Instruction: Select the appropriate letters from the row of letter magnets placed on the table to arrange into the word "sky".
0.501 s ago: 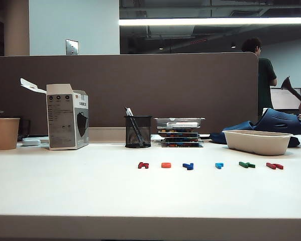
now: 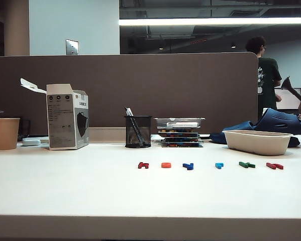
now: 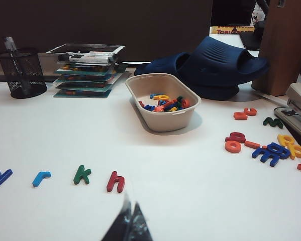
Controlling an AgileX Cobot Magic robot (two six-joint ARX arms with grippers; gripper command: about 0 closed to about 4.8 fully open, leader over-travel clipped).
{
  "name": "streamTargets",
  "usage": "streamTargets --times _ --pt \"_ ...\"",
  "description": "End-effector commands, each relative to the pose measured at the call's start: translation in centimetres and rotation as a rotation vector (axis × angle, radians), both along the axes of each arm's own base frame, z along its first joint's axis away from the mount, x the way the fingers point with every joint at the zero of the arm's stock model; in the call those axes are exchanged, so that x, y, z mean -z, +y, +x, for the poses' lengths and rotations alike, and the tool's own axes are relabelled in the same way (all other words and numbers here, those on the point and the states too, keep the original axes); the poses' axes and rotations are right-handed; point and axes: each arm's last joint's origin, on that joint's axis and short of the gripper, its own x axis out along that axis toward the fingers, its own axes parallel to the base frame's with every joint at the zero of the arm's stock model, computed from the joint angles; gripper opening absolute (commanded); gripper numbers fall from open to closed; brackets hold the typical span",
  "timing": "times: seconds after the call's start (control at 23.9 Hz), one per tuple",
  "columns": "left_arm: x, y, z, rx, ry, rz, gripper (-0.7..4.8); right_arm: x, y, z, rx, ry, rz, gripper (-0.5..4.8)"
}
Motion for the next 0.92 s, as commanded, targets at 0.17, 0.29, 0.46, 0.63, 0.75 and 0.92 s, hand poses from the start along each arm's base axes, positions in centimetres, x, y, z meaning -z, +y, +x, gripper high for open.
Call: streamTargets --times 0.17,0.29,0.46,0.63,0.75,0.92 --pt "-6.5 -0.1 -2.3 0.119 -0.068 -0.035 -0.05 0.0 0.0 0.0 -0.001 -0.020 -0.003 -0.08" --pt "-11.5 -0.1 -4.8 0.218 -0.026 0.007 -0.05 0.0 0.0 0.0 -0.001 -0.020 -0.003 -0.08" --pt "-15.4 -0.3 -6.1 0.320 0.041 0.003 -0.05 0.0 0.0 0.0 0.000 -0.020 -0.003 -0.08" --pt "-19.2 -0.4 -6.5 0.377 0.144 -0.061 -0.05 0.0 0.0 0.0 0.000 -0.020 -0.003 -0.08" --pt "-21.9 -0.5 -6.4 0.412 0.241 -0.155 -0.05 0.0 0.0 0.0 0.000 -0.020 -0.003 -0.08" --pt "-25.1 -0.7 -5.3 0.424 0.434 -0.282 -0.05 0.0 0.0 0.0 0.002 -0.019 -0.003 -0.08"
